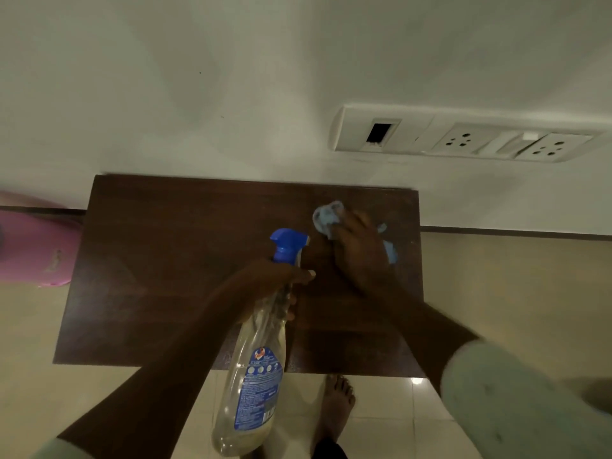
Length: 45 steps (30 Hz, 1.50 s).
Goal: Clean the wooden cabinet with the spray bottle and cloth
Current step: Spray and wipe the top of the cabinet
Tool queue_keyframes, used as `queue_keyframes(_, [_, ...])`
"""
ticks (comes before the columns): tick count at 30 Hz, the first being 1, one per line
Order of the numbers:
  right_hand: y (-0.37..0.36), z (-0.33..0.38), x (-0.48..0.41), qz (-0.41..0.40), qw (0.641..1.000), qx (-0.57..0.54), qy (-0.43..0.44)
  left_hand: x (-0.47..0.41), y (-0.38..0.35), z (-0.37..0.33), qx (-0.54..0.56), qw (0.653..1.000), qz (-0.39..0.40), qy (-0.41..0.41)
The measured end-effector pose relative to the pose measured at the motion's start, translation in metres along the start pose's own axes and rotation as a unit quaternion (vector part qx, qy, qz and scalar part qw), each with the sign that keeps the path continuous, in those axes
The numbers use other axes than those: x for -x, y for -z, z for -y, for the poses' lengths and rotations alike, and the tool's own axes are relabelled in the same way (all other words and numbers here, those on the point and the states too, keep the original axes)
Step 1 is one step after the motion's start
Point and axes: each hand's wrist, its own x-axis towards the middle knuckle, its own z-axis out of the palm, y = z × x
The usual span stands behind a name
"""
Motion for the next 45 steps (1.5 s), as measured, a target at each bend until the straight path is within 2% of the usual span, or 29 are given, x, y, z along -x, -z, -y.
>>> queue_keyframes(1, [-0.007, -0.009, -0.025, -0.053, 0.998, 0.021, -0.04, -0.001, 0.001, -0.001, 0.006, 1.0, 0.003, 0.001])
queue_keyframes(2, [-0.005, -0.011, -0.044, -0.072, 0.994, 0.038, -0.069, -0.003, 0.001, -0.002, 0.006, 1.0, 0.001, -0.003])
queue_keyframes(7, [-0.018, 0.02, -0.041, -0.036, 0.986, 0.078, -0.141, -0.004, 0.008, -0.005, 0.002, 1.0, -0.003, -0.009])
queue_keyframes(8, [-0.02, 0.027, -0.045, -0.024, 0.987, 0.087, -0.134, -0.004, 0.009, -0.005, 0.001, 1.0, -0.003, -0.011])
queue_keyframes(11, [-0.032, 0.034, -0.062, 0.06, 0.994, 0.076, 0.047, -0.008, 0.012, -0.004, 0.003, 1.0, -0.001, -0.012])
queue_keyframes(12, [-0.032, 0.033, -0.062, 0.078, 0.994, 0.063, 0.053, -0.009, 0.012, -0.002, 0.004, 1.0, -0.004, -0.007])
queue_keyframes(16, [-0.002, -0.005, -0.039, 0.002, 0.996, 0.089, -0.02, -0.005, 0.016, 0.006, 0.003, 1.0, 0.01, -0.002])
queue_keyframes(20, [0.012, -0.017, -0.029, -0.022, 0.986, 0.052, -0.157, -0.008, 0.022, 0.01, -0.002, 1.0, 0.016, -0.007])
queue_keyframes(22, [0.005, 0.008, -0.038, -0.011, 0.986, 0.031, -0.161, -0.008, 0.019, 0.012, -0.001, 1.0, 0.016, -0.004])
queue_keyframes(24, [0.0, 0.019, -0.045, 0.008, 0.993, -0.032, -0.113, -0.008, 0.012, 0.011, -0.004, 1.0, 0.01, -0.005])
queue_keyframes(26, [0.017, 0.007, -0.046, 0.011, 0.995, -0.047, -0.086, -0.005, 0.003, 0.007, -0.009, 1.0, 0.002, -0.006])
queue_keyframes(28, [0.046, -0.015, -0.04, -0.025, 0.988, -0.045, -0.143, -0.005, -0.006, -0.001, -0.017, 1.0, 0.012, -0.021])
queue_keyframes(29, [0.059, -0.025, -0.03, -0.07, 0.979, -0.05, -0.184, -0.006, -0.01, -0.005, -0.022, 0.999, 0.019, -0.029])
queue_keyframes(33, [0.098, -0.063, 0.019, -0.248, 0.913, -0.096, -0.309, -0.01, -0.043, -0.035, -0.058, 0.996, 0.04, -0.057])
queue_keyframes(36, [0.105, -0.084, 0.031, -0.294, 0.871, -0.125, -0.373, -0.014, -0.066, -0.055, -0.059, 0.993, 0.067, -0.078])
queue_keyframes(41, [0.108, -0.082, 0.029, -0.296, 0.878, -0.172, -0.335, -0.016, -0.088, -0.079, -0.086, 0.988, 0.086, -0.093])
queue_keyframes(45, [0.105, -0.065, 0.019, -0.282, 0.897, -0.185, -0.285, -0.006, -0.088, -0.067, -0.134, 0.986, 0.09, -0.047])
